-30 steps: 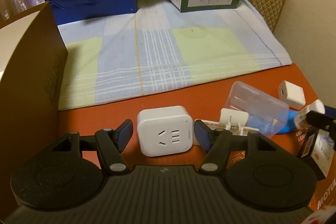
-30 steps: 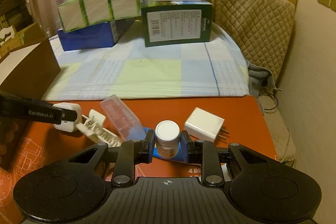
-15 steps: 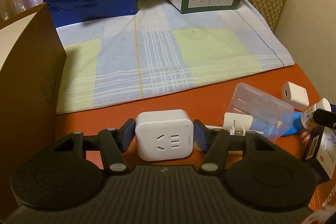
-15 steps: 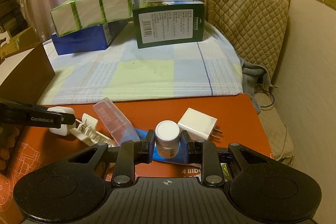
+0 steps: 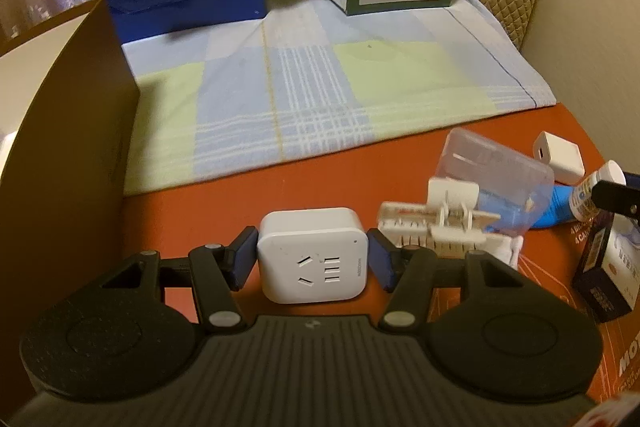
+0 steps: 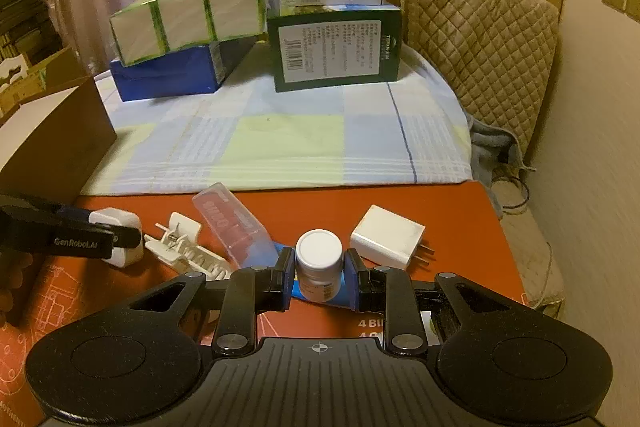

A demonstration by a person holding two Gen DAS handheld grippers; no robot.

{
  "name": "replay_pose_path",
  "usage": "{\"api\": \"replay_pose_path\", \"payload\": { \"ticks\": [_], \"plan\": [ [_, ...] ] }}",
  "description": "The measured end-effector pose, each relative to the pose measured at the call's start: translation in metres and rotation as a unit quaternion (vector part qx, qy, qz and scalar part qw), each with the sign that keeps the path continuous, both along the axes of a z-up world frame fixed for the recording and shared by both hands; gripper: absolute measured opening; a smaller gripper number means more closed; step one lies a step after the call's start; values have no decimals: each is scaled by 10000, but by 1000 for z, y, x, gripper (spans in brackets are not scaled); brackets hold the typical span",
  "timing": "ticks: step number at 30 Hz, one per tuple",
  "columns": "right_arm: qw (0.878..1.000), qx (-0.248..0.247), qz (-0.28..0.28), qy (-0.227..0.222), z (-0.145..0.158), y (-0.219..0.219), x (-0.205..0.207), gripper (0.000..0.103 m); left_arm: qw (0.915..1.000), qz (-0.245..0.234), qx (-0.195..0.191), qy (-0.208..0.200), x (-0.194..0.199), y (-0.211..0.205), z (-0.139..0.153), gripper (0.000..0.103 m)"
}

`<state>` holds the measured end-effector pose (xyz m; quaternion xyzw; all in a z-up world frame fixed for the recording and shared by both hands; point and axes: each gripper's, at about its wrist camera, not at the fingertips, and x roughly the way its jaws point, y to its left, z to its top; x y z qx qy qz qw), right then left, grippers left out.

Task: Organize rigid objects
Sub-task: 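Grasp the white power socket with the left gripper while the right gripper holds the pill bottle, then carry the socket and pill bottle over the brown box with both grippers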

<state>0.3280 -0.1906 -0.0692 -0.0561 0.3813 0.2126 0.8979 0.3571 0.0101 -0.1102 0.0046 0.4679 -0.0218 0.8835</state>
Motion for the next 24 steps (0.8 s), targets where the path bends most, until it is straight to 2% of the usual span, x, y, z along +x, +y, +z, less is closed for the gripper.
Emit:
{"api": "replay_pose_path", "payload": {
  "ticks": [5, 10, 18, 24],
  "plan": [
    [10000, 27, 86, -13, 3, 2, -7, 23, 10000, 36, -69, -18, -18, 5, 6, 54],
    [9997, 103, 206, -19, 8, 6, -16, 23, 9996, -5, -198, -206, -39, 7, 26, 54],
    [9977, 412, 538, 8, 28, 22, -39, 23, 9966, 44, -482, -674, -78, 22, 75, 55],
    [9913, 779, 1061, 3, 51, 57, -59, 23, 9916, 293, -562, -1127, -108, 52, 116, 55]
  ]
}}
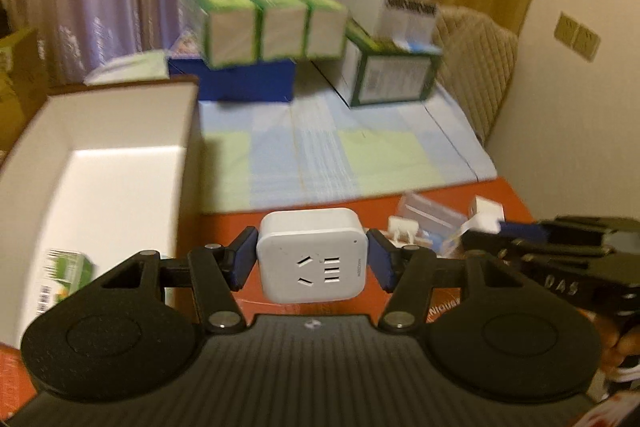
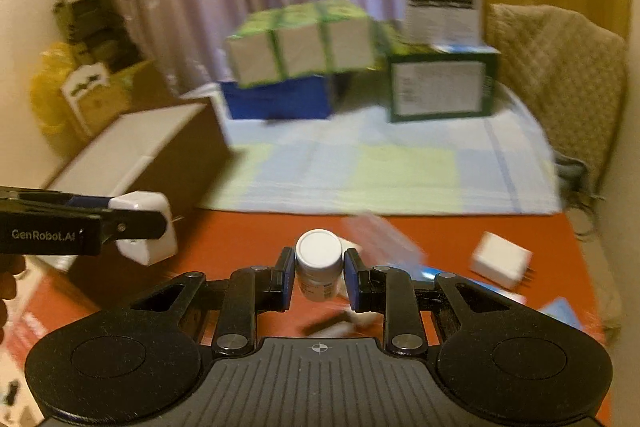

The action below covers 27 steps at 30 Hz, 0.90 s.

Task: Organize rigid objects
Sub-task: 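Carry the socket and pill bottle over the brown box with both grippers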

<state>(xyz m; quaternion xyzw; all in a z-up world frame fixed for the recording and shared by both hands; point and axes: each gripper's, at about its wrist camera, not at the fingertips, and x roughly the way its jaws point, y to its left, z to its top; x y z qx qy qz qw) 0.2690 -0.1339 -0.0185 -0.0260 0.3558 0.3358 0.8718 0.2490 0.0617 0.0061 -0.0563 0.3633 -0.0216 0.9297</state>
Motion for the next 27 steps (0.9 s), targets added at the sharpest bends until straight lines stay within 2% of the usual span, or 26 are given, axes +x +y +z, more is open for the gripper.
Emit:
{"api": "replay_pose_path", "payload": {
  "ticks": [6, 13, 20, 27],
  "plan": [
    [9964, 372, 754, -143, 23, 55, -22, 23, 9982, 468, 81, -355, -26, 46, 30, 55],
    [9868, 668, 1472, -121, 34, 128, -43, 23, 9936, 1035, 272, -358, -45, 111, 38, 54],
    [9823, 483, 1807, -40, 19, 195, -50, 23, 9909, 1269, 434, -101, -38, 163, 23, 54],
    [9836, -52, 1801, -8, -9, 244, -42, 23, 9931, 1085, 372, 241, -10, 193, -4, 55]
  ]
}}
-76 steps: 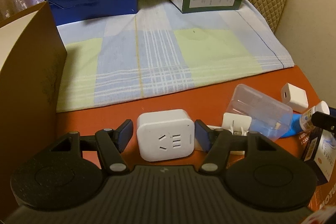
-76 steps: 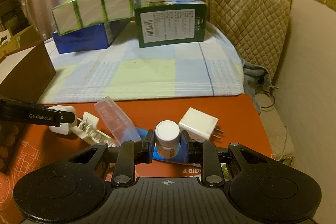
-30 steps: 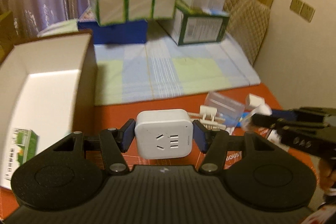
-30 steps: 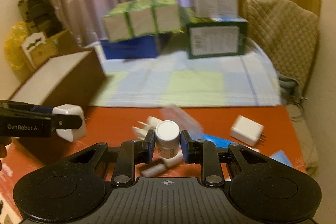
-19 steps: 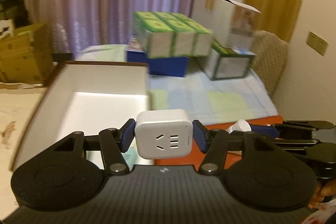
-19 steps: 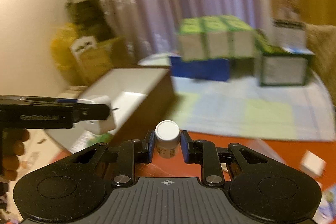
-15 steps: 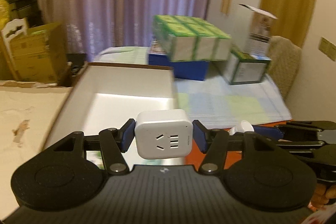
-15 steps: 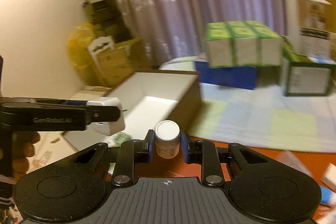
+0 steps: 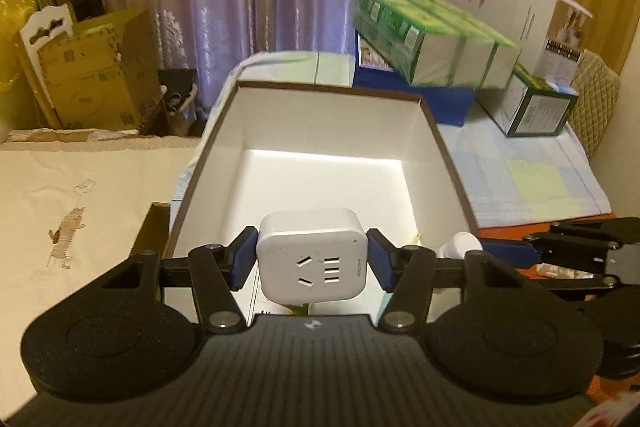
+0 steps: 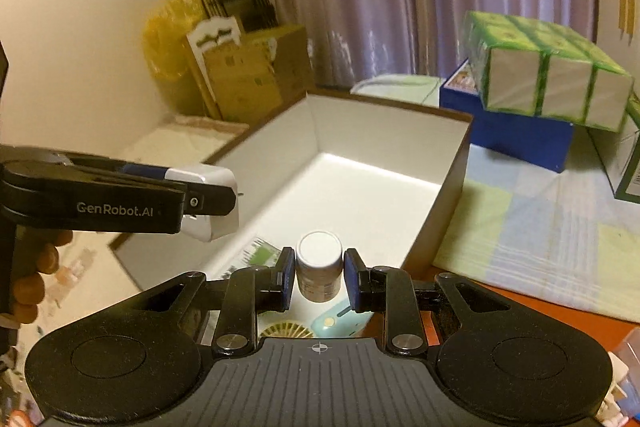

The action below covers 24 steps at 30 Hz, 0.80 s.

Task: Organize rigid objects
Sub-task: 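Carry the socket and pill bottle over the brown box with both grippers, then open both grippers to drop the socket and pill bottle into the box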

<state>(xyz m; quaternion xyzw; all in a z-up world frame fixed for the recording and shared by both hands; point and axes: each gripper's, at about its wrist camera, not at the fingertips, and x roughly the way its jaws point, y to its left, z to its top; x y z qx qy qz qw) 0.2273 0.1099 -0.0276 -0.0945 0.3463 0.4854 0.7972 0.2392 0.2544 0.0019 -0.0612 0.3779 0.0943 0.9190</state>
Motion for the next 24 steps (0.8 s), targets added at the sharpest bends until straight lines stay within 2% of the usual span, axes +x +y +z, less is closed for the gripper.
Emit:
{"api": "replay_pose_path", "payload": {
  "ticks": [7, 14, 19, 24],
  "plan": [
    [9989, -453, -85, -88, -22, 34, 22, 23, 9990, -286, -102, 340, 43, 12, -25, 55],
    [9974, -693, -126, -167, -32, 55, 35, 23, 9974, -334, -266, 576, 73, 23, -41, 55],
    [9980, -583, -221, -138, -32, 61, 44, 23, 9975, -342, -294, 546, 81, 29, -42, 54],
    [9984, -488, -275, 9, -29, 60, 49, 25, 9980, -331, -241, 482, 81, 34, -33, 58]
  ]
}}
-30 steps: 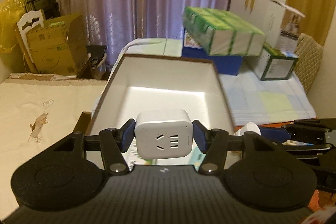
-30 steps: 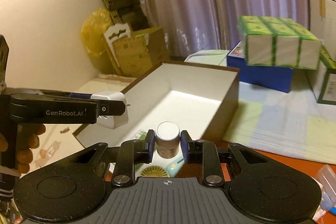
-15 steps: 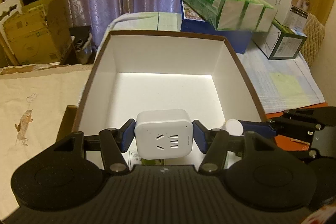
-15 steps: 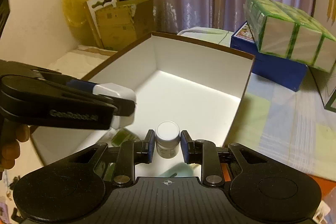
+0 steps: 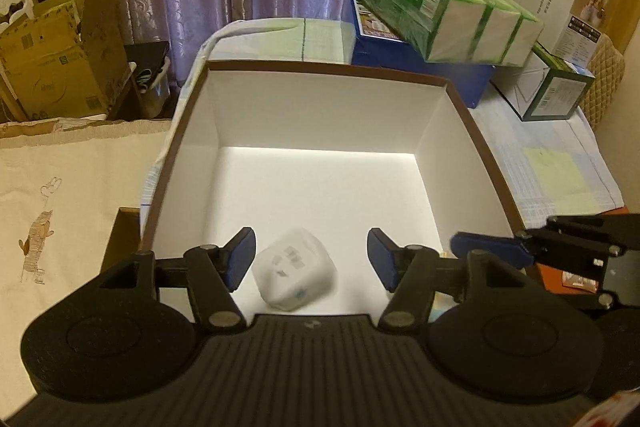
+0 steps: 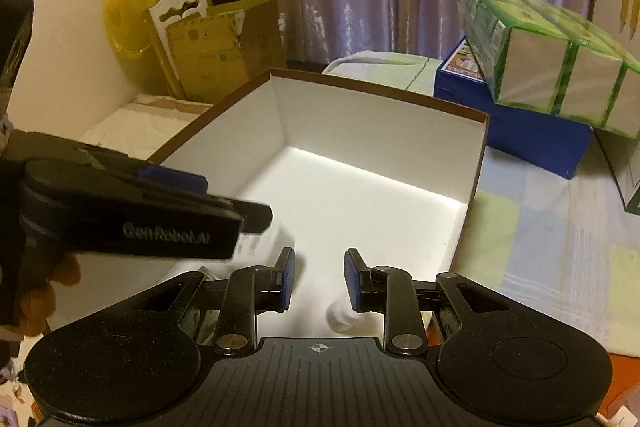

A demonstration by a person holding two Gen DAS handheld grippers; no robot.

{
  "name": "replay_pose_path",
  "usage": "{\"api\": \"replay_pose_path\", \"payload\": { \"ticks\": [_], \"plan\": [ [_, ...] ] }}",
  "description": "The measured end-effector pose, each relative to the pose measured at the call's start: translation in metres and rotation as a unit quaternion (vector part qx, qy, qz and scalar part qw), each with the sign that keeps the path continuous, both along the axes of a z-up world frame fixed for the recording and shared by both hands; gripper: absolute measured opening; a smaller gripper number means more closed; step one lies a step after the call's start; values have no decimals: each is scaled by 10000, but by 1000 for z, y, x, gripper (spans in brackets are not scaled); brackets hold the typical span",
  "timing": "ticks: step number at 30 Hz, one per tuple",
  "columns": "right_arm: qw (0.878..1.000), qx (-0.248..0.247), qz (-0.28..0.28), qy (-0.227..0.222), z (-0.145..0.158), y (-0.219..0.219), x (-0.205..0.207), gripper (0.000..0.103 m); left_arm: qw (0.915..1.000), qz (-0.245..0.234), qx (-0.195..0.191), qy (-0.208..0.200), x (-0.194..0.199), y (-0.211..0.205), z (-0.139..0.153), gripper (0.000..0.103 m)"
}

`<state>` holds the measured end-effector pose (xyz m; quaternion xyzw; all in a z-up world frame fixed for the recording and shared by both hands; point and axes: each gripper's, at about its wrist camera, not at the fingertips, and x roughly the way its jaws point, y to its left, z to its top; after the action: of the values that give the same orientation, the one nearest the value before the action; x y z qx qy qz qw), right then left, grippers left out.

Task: Organize rigid objects
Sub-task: 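Open both grippers to drop the socket and pill bottle into the box, then move both open grippers away from the box toward the items on the mat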

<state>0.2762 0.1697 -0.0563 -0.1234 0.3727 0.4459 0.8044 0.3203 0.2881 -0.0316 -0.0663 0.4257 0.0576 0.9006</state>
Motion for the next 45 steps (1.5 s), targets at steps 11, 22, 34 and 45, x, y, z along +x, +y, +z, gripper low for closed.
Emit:
{"api": "replay_pose_path", "payload": {
  "ticks": [11, 22, 34, 45],
  "plan": [
    [9997, 100, -43, 226, 8, -22, -14, 32, 9999, 30, 78, 108, -32, -4, 9, 61],
    [9989, 383, -153, 236, 29, -45, -31, 47, 9999, 145, -7, 13, -67, -13, 27, 61],
    [9972, 578, -427, 201, 46, -81, -53, 62, 9999, 67, 7, -157, -104, -40, 44, 61],
    [9951, 625, -715, 280, 56, -132, -78, 67, 9993, -265, -95, -263, -136, -85, 52, 61]
  ]
}}
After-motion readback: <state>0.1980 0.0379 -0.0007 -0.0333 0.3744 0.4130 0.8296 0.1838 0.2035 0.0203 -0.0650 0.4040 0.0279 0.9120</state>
